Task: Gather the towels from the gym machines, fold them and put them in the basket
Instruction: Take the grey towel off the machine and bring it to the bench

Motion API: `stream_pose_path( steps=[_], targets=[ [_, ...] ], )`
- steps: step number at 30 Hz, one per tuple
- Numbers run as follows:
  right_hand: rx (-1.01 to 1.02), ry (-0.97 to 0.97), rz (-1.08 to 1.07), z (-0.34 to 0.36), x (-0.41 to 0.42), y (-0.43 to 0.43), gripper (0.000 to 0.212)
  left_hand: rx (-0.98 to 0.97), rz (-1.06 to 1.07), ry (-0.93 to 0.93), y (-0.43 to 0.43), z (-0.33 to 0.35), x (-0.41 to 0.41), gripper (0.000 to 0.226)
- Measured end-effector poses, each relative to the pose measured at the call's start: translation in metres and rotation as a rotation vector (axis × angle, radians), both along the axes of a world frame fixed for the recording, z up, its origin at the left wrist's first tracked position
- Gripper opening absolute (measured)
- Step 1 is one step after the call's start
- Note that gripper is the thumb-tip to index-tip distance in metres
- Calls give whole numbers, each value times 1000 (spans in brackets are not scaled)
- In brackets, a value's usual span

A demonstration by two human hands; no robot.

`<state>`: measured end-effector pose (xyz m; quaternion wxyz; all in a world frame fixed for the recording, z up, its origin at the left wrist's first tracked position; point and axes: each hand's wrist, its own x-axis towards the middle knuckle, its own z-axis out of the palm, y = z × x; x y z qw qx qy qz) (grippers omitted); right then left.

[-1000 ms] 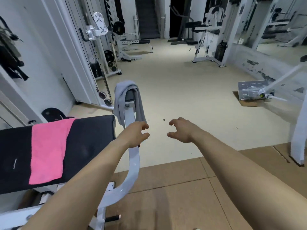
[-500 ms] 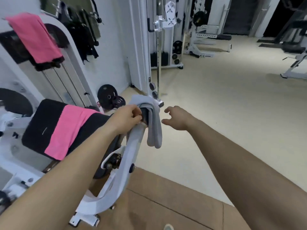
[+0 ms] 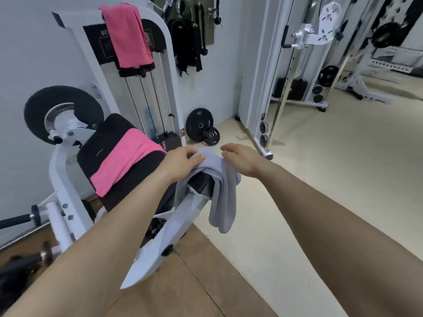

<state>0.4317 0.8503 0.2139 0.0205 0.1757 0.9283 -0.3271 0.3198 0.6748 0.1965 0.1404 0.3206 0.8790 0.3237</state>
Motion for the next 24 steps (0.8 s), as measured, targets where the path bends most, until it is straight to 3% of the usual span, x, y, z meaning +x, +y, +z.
stream_pose_path(
  steps=[5, 9, 13, 16, 21, 24],
  targets=[
    [-75, 187, 91, -5, -3, 8, 25, 125, 212, 120, 3, 1, 14, 7],
    [-101, 276, 205, 4, 2, 13, 8, 155, 329, 174, 8, 11, 47, 8],
    [-145, 369, 340, 24, 16, 8, 9, 241, 480, 50, -1, 21, 86, 16],
    [-129, 427, 460, 38, 25, -9, 10, 202, 457, -52, -20, 28, 116, 11],
    [-181, 444, 650, 53, 41, -70, 10, 337, 625, -164, -79, 37, 164, 37],
    [-220, 428, 750, 52, 49, -119, 9, 386, 715, -139, -123, 45, 200, 24]
  ],
)
